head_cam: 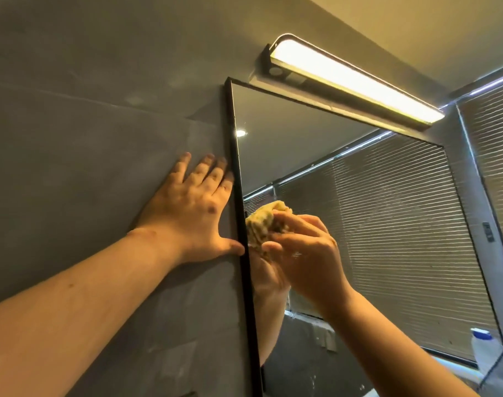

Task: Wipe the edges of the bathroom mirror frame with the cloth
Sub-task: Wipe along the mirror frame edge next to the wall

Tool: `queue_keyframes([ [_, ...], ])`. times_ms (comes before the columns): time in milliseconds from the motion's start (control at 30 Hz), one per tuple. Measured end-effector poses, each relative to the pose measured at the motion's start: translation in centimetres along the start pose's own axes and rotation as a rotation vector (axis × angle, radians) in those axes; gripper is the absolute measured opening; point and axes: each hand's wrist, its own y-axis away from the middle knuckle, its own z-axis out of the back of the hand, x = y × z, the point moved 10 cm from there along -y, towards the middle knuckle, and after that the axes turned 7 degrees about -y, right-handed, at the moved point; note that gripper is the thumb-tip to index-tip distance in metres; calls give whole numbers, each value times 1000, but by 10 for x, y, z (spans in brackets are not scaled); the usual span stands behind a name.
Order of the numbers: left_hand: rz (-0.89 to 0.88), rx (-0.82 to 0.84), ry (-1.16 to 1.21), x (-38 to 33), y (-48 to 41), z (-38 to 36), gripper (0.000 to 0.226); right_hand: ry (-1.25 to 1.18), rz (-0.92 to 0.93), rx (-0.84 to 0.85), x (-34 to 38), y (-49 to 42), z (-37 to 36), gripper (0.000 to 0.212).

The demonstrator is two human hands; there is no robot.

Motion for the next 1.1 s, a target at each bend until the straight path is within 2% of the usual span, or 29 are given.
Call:
queue_keyframes([
  [67,0,-22,2,0,1,1,130,-52,4,24,-2,7,-8,13],
  [133,3,-32,2,-1,1,2,129,-97,18,15,-3,5,-10,3],
  [300,12,-36,1,-1,1,1,130,-38,13,-90,-10,-35,-10,18],
  [400,8,-54,2,-1,2,3,129,35,-4,-102,-24,-68,-13,15],
  [600,16,-25,7,0,3,3,130,58,-228,-125,-71,-98,4,19],
  [733,-9,-19,0,-1,4,8,129,79,-83,-71,-45,-87,-5,14],
  [833,-35,-112,33,9,-9,22,122,37,1,-22,-21,-61,-12,22],
  [967,36,9,-28,50,-49,26,137,67,81,-7,-11,-48,-12,25],
  [1100,23,34,-77,52,-65,14,134,143,199,68,-9,-58,-23,28],
])
